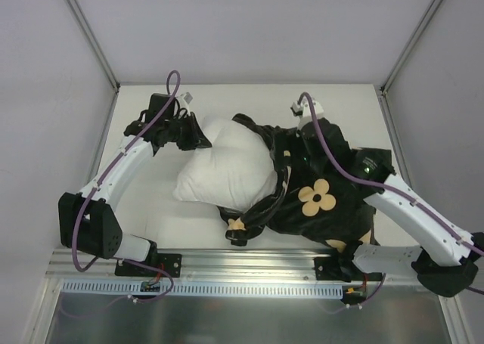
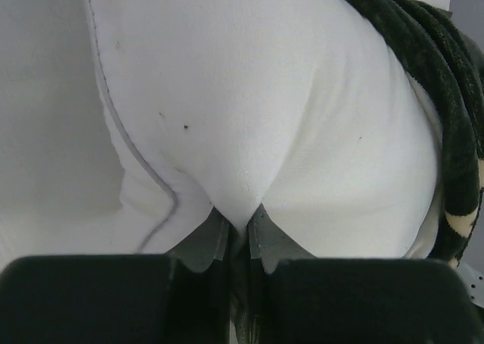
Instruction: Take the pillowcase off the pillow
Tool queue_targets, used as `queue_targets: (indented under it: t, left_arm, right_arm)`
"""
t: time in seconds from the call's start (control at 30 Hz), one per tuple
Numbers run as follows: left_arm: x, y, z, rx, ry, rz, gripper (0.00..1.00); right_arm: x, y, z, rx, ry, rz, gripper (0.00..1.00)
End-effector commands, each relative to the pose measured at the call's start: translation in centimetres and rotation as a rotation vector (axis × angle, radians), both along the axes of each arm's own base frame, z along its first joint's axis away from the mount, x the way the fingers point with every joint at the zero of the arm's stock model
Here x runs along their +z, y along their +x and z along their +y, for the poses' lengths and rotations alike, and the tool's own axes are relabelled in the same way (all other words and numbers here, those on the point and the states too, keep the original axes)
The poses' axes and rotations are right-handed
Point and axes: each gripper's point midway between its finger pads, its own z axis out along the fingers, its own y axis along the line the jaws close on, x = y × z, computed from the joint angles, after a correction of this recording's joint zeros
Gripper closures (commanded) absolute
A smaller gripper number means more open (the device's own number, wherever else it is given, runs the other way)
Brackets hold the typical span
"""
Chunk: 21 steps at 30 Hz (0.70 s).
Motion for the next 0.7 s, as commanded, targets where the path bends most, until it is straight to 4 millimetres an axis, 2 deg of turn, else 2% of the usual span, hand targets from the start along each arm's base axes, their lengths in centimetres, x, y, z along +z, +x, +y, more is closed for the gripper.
queue_targets:
  t: [0.0,0.07,0.13,0.2,0.23,0.27,0.37,0.43,0.57,0.6,0.63,0.67]
  left_arm:
    - [1.4,-1.1,0.0,0.010,-0.029,-0.049,1.00]
    - [2.2,-2.0,0.3,0.020,-0.036,-0.079,1.00]
    - [2.2,-2.6,0.6,0.033,-0.038,-0.082,1.00]
    - [3.1,-3.4,0.7,0.029,-0.055,-0.110,1.00]
    - [3.1,-3.6,0.6,0.028,-0.060,-0.109,1.00]
    - [3.3,-3.7,0.6,0.024,-0.065,-0.114,1.00]
    - [3.3,-4.0,0.6,0.025,-0.071,-0.115,1.00]
    - [3.0,-4.5,0.6,0.020,-0.075,-0.107,1.00]
    - [2.4,-5.3,1.0,0.026,-0.069,-0.109,1.00]
    - [2.6,-5.5,1.1,0.027,-0.069,-0.121,1.00]
    - [2.3,-5.7,1.2,0.026,-0.067,-0.117,1.00]
    - [2.4,-5.8,1.2,0.024,-0.069,-0.124,1.00]
  right_arm:
    - [1.8,3.9,1.5,-0.010,-0.053,-0.027,0.03]
    - [1.9,5.5,2.5,-0.005,-0.042,0.002,0.05]
    - [1.4,7.1,4.4,0.039,-0.081,0.038,0.05]
    - [-0.1,8.4,6.5,0.087,-0.134,0.095,0.04]
    - [-2.6,8.9,7.6,0.115,-0.180,0.156,0.04]
    - [-2.4,9.8,8.1,0.108,-0.177,0.157,0.04]
    - [-5.4,12.0,8.5,0.037,-0.229,0.216,0.04]
    - [-6.6,13.0,8.3,-0.002,-0.237,0.234,0.07]
    - [-8.1,14.4,7.9,-0.064,-0.165,0.277,0.21]
    - [-8.6,14.1,7.5,-0.071,-0.157,0.289,0.23]
    - [-8.8,14.4,7.5,-0.076,-0.139,0.290,0.28]
    - [-9.1,14.7,6.8,-0.098,-0.131,0.297,0.39]
